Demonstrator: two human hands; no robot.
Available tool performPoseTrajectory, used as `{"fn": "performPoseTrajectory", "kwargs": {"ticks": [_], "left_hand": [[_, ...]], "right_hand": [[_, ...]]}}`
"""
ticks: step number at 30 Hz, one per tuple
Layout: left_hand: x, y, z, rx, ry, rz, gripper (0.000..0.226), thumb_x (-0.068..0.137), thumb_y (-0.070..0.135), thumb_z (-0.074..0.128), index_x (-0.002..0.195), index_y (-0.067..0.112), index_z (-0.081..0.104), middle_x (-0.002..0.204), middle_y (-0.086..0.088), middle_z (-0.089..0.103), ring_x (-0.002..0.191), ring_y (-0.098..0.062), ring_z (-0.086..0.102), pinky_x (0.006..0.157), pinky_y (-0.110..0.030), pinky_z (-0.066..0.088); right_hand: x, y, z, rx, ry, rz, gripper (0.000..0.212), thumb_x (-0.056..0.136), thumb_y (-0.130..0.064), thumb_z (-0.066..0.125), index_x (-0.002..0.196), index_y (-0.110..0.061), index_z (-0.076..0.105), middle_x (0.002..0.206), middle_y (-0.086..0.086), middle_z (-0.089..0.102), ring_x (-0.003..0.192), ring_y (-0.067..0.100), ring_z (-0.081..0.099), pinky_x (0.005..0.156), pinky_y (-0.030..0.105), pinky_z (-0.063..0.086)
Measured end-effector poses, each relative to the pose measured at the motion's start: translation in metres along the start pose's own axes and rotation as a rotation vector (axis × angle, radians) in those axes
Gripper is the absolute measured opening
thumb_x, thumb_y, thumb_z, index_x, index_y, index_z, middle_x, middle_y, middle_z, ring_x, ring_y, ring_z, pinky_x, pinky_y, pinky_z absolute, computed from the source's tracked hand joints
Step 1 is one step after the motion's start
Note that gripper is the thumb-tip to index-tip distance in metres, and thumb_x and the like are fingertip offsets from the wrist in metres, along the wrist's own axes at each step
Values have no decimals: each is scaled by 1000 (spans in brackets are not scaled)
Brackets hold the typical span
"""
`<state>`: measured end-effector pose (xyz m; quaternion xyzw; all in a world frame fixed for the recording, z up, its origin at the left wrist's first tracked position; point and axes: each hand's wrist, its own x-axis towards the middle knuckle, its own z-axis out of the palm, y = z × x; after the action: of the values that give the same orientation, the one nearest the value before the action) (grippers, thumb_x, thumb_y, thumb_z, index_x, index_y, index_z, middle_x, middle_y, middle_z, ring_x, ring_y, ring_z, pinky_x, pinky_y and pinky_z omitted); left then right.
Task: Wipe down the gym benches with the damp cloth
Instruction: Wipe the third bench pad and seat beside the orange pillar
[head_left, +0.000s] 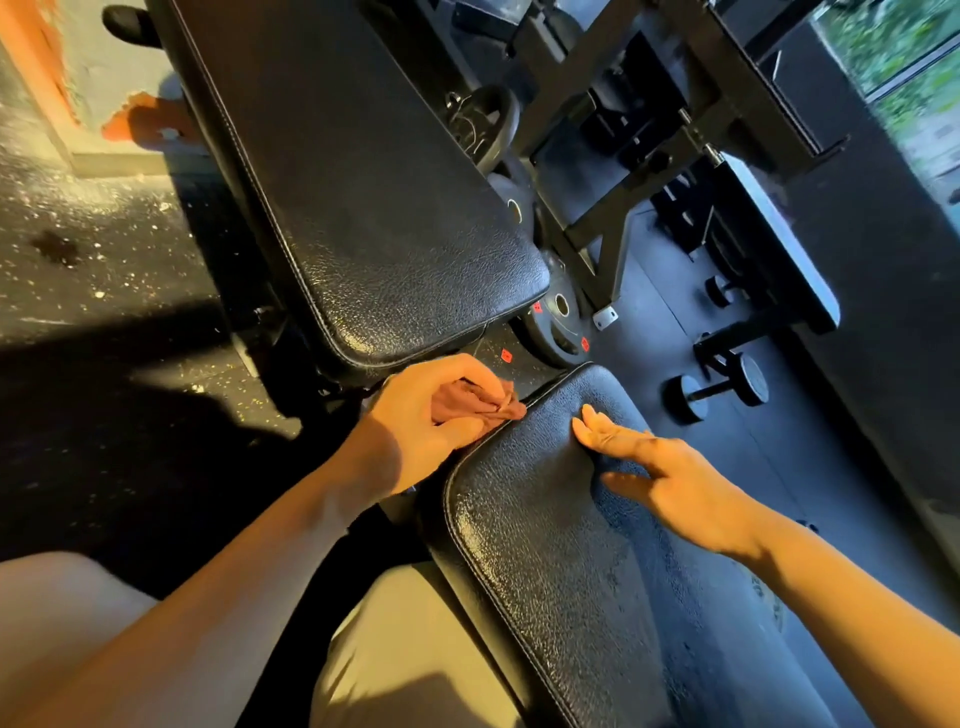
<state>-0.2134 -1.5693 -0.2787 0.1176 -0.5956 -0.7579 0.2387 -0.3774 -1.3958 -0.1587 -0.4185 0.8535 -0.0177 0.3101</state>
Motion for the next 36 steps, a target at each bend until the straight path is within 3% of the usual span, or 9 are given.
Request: {"fn": "performPoseTrajectory", "kwargs": {"ticks": [3,8,12,16,20,23,27,30,36], "left_hand": [[43,2,31,108,60,61,38,82,-25,47,110,-4,61,113,-7,65,98,8,61,81,-2,42],[105,-19,47,146,-156,-92,42,86,-22,44,123,-7,57,123,-21,61,119,-27,58,85,-7,47],[98,-25,41,120,-193,-97,39,91,-17,44,126,-3,55,122,-6,60,111,-6,56,85,-4,44],[82,-28,34,57,-145,-113,31,86,-21,49,106,-1,62,109,-3,65,87,12,63,79,-10,49],[76,-23,24,111,-134,-81,33,82,-23,51,101,-1,65,95,1,69,86,7,66,78,-15,49],[94,-16,44,131,-96,-42,36,83,-23,50,112,-5,62,106,-7,66,91,-4,64,77,-8,47],[125,-19,62,191,-157,-82,32,88,-18,49,117,-8,60,117,-19,64,107,-20,61,90,-21,51],[110,-16,45,259,-186,-100,27,88,-15,51,108,-2,64,111,-14,68,93,-5,63,77,-9,49],[19,5,4,321,-105,-41,29,82,-19,52,97,2,66,97,12,66,90,10,62,81,-8,42]], "right_hand": [[0,3,1,18,-2,-5,67,93,0,55,133,-51,35,153,-24,21,143,-3,13,121,46,14],[1,5,3,29,4,-22,66,95,-2,54,134,-50,32,153,-25,18,143,-4,10,121,44,12],[1,1,3,-33,17,-51,65,95,-4,54,135,-48,28,153,-23,17,142,-6,9,122,34,0],[1,1,4,-88,30,-53,61,96,-6,55,145,-34,31,153,-20,16,142,-5,9,119,25,-5],[1,0,4,-132,37,-65,60,96,-9,55,146,-33,30,150,-23,13,139,-9,7,118,21,-6],[2,-1,5,-136,27,-61,60,97,-11,54,146,-34,27,149,-25,11,140,-8,6,118,22,-7],[1,1,6,-67,48,-50,59,97,-12,54,145,-35,29,148,-26,14,141,-6,9,119,25,-6],[2,2,7,-57,61,-54,58,97,-12,54,145,-34,31,149,-25,16,141,-6,11,120,29,-4],[4,0,2,-85,34,-55,54,98,-12,53,146,-30,36,154,-19,19,143,-3,12,121,34,-3]]}}
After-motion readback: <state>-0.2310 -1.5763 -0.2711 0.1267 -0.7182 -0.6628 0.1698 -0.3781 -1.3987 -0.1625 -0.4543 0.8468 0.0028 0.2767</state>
